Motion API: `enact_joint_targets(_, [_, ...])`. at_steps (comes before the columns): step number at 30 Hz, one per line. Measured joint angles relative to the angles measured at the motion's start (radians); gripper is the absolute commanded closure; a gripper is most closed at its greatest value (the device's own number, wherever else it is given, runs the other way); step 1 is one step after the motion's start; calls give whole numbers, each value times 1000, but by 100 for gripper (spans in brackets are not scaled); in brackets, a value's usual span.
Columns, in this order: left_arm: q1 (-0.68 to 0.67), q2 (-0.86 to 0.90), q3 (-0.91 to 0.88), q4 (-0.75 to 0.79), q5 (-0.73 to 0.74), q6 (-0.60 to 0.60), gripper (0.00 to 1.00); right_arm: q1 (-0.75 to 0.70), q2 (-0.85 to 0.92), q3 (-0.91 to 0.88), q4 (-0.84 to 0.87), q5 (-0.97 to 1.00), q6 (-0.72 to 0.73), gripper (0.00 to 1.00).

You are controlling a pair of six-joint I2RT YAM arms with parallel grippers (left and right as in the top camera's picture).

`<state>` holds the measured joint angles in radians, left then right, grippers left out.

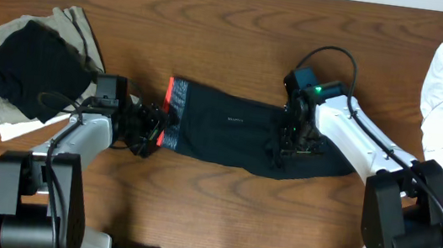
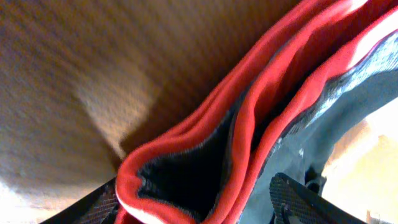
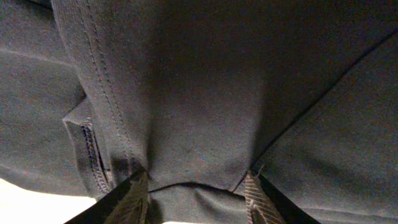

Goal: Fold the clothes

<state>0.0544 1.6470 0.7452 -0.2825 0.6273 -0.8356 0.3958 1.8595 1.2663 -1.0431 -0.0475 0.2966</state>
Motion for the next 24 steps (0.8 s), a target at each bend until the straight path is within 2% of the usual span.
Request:
enact_joint_targets(15, [-5, 8, 10, 53, -66, -1, 27, 0, 0, 0, -18, 0, 0, 50])
enact_joint_targets(16, [-5, 14, 14, 59, -65, -2, 30, 0, 0, 0, -18, 0, 0, 50])
enact_joint_targets(19, [-9, 31, 20, 86, -66, -5, 48, 0, 0, 0, -18, 0, 0, 50])
enact_joint_targets(21, [-12, 41, 20, 101, -69, -1, 54, 0, 0, 0, -18, 1, 0, 50])
enact_joint_targets(24, [-13, 51, 19, 106, -76, 1, 72, 0, 0, 0, -18, 1, 0, 50])
